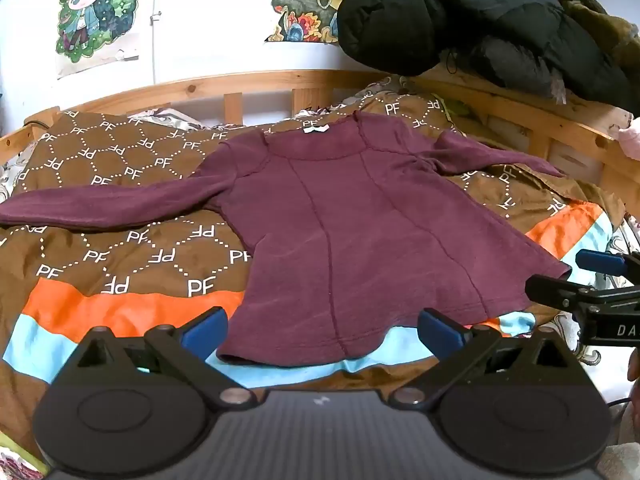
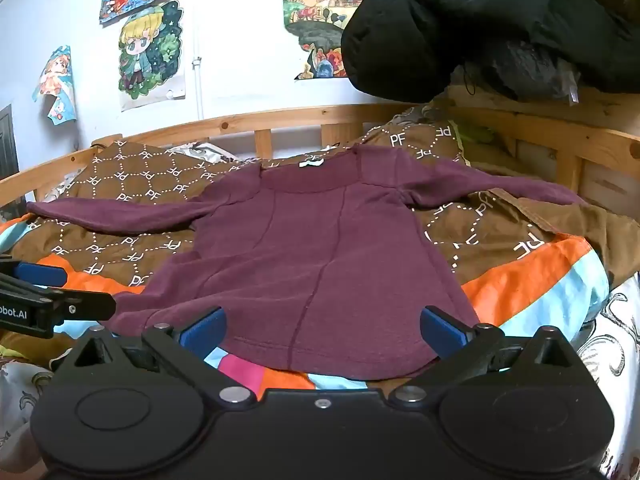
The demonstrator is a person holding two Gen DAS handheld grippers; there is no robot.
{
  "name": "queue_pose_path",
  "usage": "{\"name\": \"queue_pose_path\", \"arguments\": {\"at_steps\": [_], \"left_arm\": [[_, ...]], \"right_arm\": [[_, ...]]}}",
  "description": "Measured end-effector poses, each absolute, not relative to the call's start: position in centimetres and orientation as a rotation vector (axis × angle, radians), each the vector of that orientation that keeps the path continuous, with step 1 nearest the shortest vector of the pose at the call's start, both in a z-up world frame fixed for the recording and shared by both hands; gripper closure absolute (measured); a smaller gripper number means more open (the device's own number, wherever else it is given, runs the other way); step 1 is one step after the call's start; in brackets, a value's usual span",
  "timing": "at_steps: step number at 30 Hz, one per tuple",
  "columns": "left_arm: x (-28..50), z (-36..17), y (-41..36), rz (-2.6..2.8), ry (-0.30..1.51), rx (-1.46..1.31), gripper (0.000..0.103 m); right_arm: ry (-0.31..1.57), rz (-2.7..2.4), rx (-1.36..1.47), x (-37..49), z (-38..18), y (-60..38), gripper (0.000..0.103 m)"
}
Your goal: Fold small clothes
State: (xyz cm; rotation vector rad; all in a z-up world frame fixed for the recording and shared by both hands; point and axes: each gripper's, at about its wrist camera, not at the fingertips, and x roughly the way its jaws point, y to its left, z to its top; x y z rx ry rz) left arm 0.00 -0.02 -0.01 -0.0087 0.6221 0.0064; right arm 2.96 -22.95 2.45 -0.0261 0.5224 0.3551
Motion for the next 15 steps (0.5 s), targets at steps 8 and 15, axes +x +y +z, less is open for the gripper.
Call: {"name": "queue_pose_path", "arguments": {"at_steps": [8, 15], "left_arm": [[0.07, 0.0, -0.05, 0.002, 0.625, -0.009, 0.0], [-0.01, -0.03, 0.16, 0.007, 0.625, -0.007, 0.0]], "right_arm": [[0.518, 0.353, -0.025, 2.94, 2.45, -22.97, 0.0], [0.52, 0.352, -0.022, 3.07, 2.36, -23.01, 0.0]]}}
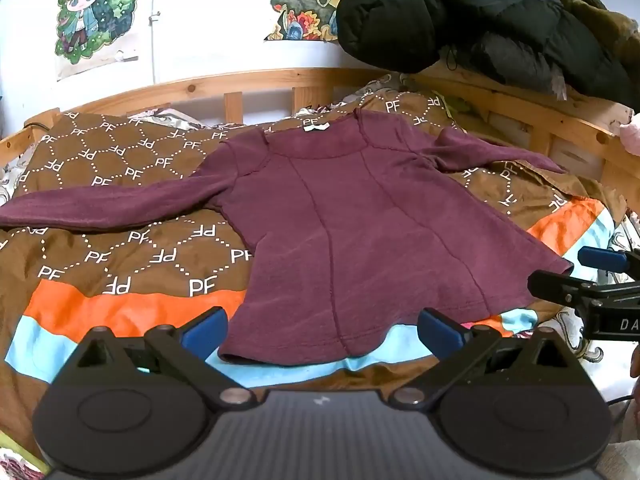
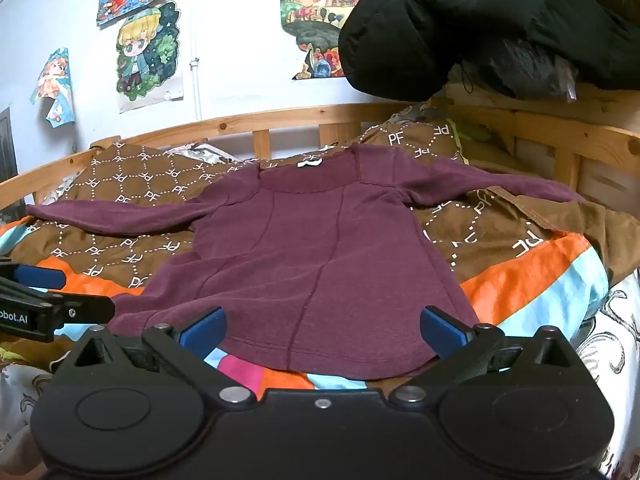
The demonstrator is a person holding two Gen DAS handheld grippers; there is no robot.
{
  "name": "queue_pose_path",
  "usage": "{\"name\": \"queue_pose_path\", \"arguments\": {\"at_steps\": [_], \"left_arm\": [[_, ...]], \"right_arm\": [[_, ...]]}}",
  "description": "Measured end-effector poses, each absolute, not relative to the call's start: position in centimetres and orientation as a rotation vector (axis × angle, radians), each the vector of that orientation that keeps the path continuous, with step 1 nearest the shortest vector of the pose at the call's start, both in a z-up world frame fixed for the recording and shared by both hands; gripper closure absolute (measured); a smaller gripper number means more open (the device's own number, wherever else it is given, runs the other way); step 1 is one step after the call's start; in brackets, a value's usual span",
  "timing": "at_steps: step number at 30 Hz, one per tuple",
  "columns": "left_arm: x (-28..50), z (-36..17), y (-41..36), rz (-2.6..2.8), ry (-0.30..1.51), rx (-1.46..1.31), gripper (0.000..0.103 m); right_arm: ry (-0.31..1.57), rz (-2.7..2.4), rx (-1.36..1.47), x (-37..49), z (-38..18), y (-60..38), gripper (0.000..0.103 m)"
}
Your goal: Fold small clothes
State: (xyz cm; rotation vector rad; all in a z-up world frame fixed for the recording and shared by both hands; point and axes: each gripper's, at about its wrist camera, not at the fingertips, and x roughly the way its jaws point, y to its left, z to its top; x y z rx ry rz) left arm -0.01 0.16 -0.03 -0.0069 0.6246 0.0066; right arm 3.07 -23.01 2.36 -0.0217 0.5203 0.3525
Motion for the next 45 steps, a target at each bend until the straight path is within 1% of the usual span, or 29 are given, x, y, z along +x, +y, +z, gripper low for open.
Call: {"name": "queue_pose_path", "arguments": {"at_steps": [45], "left_arm": [[0.06, -0.43, 0.01, 0.015, 0.631, 0.007, 0.0]], "right_arm": [[0.52, 0.354, -0.008, 3.08, 2.4, -23.26, 0.0]]}}
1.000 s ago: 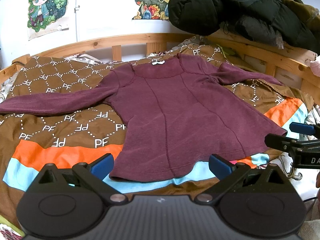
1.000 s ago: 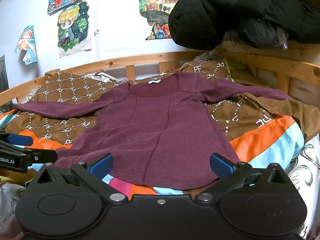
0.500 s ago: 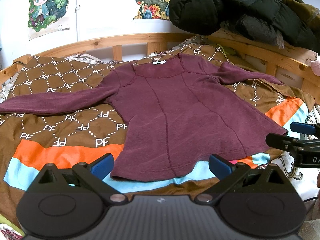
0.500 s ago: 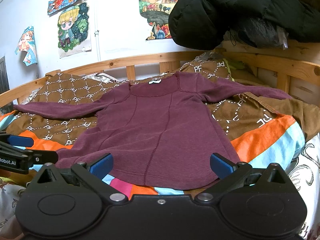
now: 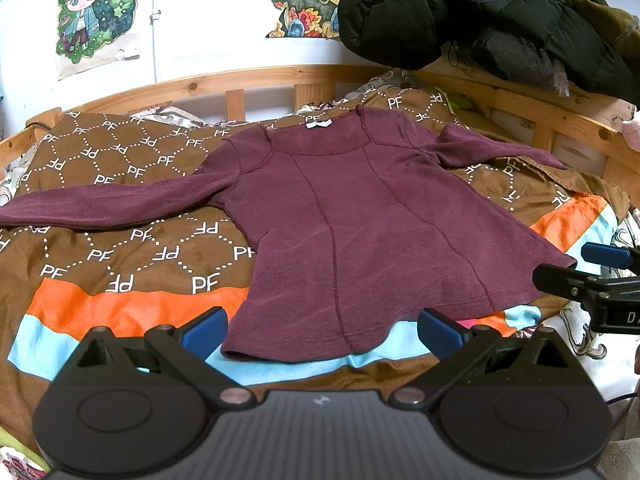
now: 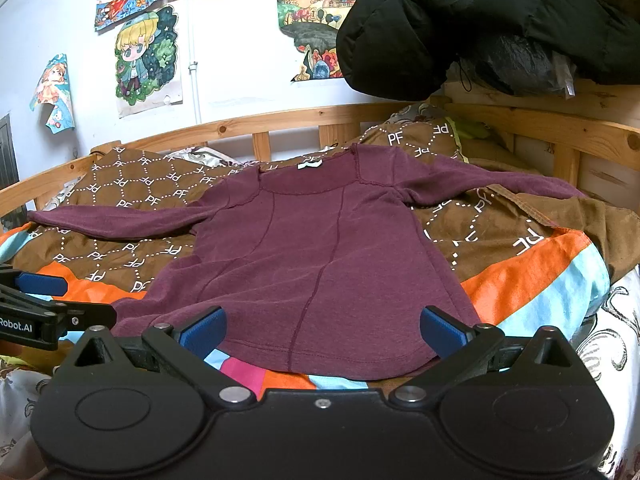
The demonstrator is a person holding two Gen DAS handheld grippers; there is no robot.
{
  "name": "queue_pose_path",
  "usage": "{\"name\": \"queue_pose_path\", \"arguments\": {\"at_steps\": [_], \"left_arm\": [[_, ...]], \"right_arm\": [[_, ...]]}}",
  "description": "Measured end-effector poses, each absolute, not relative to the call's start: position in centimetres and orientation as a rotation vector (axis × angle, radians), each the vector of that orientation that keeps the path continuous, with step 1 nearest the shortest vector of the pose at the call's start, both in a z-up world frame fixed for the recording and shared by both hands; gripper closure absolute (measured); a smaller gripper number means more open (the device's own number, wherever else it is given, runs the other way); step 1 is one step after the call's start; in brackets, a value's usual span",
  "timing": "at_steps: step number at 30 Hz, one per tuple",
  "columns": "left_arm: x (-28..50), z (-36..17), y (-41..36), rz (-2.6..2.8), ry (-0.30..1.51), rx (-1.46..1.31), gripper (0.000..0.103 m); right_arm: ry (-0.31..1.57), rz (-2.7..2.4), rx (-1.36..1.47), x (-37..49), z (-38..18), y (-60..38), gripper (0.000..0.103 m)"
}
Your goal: Fold small clothes
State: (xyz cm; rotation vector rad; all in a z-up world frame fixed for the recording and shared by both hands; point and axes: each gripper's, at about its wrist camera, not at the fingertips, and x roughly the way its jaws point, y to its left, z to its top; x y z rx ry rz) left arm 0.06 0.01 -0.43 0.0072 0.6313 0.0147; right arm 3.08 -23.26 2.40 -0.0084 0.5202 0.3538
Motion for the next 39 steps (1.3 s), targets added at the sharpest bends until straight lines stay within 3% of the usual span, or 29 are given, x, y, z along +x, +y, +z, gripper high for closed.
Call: {"name": "queue_pose_path", "arguments": {"at_steps": [39], "left_arm": [[1.0, -0.6, 0.3, 0.026, 0.677, 0.013, 0.0]], "right_arm": [[0.549, 0.338, 0.047, 3.7, 3.1, -24.0, 0.0]]}}
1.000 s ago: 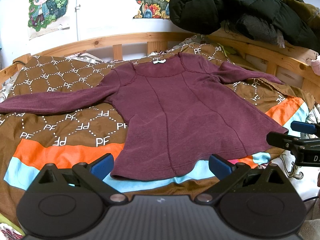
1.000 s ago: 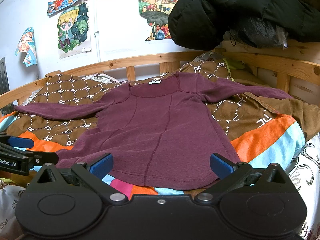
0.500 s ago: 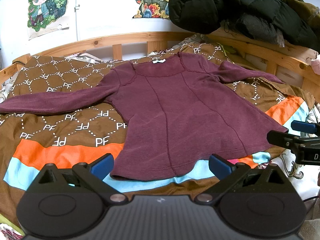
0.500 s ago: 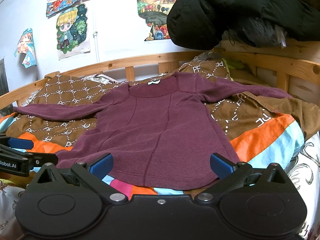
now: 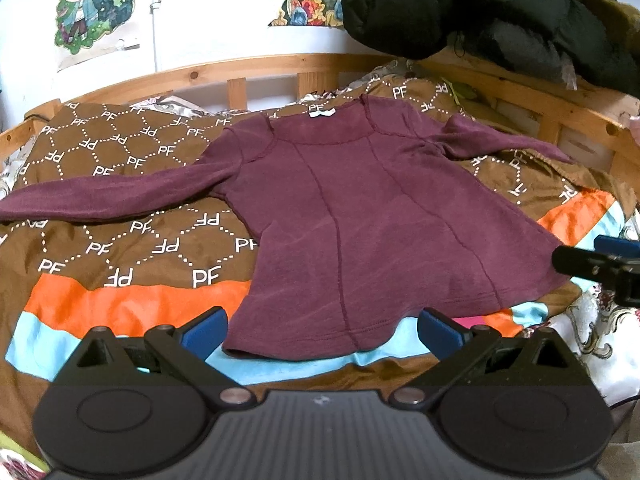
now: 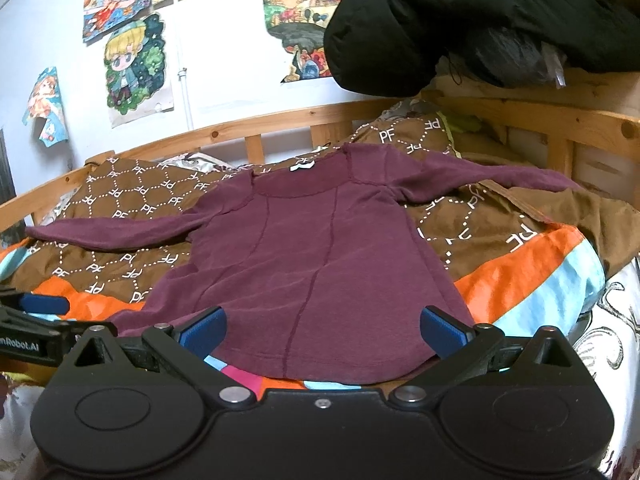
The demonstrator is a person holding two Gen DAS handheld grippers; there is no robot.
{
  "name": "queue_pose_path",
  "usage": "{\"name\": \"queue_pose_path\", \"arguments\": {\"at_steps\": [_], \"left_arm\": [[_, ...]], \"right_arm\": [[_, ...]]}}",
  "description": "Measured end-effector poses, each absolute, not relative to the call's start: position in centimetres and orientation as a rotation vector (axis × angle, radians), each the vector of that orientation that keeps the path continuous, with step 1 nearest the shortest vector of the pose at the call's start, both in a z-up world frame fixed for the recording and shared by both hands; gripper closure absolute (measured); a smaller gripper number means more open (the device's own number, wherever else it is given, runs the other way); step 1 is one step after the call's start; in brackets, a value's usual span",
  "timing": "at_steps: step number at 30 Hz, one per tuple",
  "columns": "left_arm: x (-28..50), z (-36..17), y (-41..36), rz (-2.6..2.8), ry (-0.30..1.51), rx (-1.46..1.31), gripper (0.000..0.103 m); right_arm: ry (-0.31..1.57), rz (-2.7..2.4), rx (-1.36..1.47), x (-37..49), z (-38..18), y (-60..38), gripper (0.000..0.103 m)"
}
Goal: Fold small clothes
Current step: 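Reach the right gripper to the sleeve cuff nearest it and close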
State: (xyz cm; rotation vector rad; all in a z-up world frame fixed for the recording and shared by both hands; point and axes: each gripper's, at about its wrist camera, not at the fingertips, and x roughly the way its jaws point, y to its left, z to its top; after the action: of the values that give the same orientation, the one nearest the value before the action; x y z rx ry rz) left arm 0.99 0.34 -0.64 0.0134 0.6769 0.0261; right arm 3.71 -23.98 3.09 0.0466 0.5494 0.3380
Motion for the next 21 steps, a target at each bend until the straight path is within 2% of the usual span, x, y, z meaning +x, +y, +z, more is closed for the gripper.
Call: {"name": "queue_pose_path", "arguments": {"at_steps": [8, 21], "left_arm": [[5.4, 1.7, -0.9, 0.056, 0.761, 0.119, 0.0], [14.8, 8.9, -0.8, 0.141, 0.789, 0.143, 0.0]], "right_arm": [[0.688, 0.255, 0.01, 6.7, 5.3, -24.1, 0.0], [0.56, 0.203, 0.0, 11.2, 10.1, -25.5, 0.0]]}}
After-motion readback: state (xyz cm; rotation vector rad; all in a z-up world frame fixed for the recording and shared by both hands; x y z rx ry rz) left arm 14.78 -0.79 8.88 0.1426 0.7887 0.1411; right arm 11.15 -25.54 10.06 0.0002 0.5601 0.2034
